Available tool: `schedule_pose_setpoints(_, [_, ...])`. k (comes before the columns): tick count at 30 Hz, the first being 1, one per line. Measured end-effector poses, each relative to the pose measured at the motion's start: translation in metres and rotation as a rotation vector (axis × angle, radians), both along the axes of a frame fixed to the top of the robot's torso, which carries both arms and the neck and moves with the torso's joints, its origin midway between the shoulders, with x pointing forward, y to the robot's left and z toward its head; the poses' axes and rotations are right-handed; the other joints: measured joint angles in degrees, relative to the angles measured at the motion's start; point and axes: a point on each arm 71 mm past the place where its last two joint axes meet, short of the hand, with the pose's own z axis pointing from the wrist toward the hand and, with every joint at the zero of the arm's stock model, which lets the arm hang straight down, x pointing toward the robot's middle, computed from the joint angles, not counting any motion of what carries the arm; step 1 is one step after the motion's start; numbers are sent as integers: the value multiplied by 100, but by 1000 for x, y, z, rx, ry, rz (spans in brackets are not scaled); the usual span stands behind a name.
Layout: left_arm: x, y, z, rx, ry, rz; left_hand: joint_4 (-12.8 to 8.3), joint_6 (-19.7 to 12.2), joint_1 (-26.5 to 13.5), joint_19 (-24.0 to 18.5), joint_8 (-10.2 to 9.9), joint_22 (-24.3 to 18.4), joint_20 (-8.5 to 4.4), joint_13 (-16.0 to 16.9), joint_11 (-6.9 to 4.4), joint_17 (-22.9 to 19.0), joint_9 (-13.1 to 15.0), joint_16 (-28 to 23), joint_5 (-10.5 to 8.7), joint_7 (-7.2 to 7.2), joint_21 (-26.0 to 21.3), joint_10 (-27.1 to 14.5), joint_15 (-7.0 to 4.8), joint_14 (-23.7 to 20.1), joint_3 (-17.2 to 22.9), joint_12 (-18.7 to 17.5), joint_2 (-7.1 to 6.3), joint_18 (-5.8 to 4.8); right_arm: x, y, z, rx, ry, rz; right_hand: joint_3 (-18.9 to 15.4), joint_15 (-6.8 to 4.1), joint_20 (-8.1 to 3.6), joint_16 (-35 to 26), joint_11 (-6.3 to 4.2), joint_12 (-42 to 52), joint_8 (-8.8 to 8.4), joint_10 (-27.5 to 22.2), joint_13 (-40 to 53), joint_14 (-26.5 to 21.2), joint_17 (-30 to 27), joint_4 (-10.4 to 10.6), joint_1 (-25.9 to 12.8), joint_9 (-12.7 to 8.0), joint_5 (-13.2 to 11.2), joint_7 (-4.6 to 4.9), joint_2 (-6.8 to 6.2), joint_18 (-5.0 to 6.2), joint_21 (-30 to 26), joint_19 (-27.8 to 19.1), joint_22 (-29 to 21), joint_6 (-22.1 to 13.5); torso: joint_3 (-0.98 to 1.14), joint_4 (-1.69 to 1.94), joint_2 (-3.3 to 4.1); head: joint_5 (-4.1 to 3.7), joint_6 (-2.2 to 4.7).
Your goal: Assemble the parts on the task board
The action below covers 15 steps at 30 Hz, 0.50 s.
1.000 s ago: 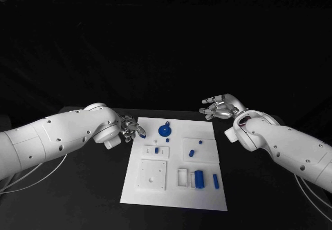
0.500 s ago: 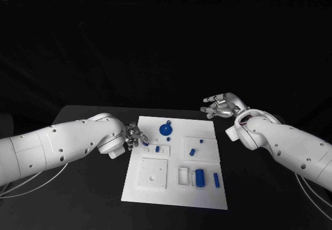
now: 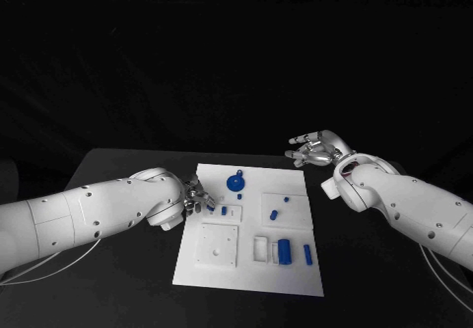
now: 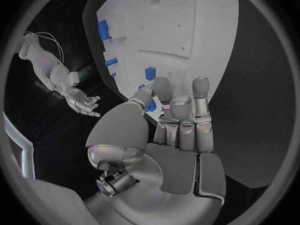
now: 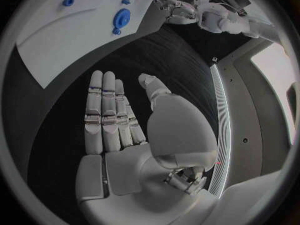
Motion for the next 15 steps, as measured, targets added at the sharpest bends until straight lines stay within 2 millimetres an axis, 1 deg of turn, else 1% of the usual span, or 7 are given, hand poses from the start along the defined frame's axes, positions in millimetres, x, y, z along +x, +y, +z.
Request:
schedule_pose_setpoints(3, [0, -2, -1, 7, -7, -8, -2, 0, 0, 0, 2, 0, 0, 5, 0, 0, 0, 0, 0, 0, 0, 0, 1, 0, 2, 0, 0, 0, 0, 0, 0, 0, 0, 0, 0, 20, 0, 0, 0, 0, 0, 0, 0, -20, -8, 0, 0, 0, 0, 0, 0, 0, 0, 0, -10, 0, -3, 0, 1, 0, -3])
schedule_pose_setpoints(15, [0, -3, -5, 34, -21, -21, -8, 1, 3, 0, -3, -1, 0, 6, 0, 3, 2, 0, -4, 0, 0, 1, 12, 7, 6, 0, 2, 0, 0, 0, 0, 1, 1, 1, 0, 20, 0, 1, 0, 0, 0, 0, 1, -21, -10, 0, 0, 0, 0, 0, 0, -1, 0, 0, -10, 0, -4, 3, 2, -16, -23])
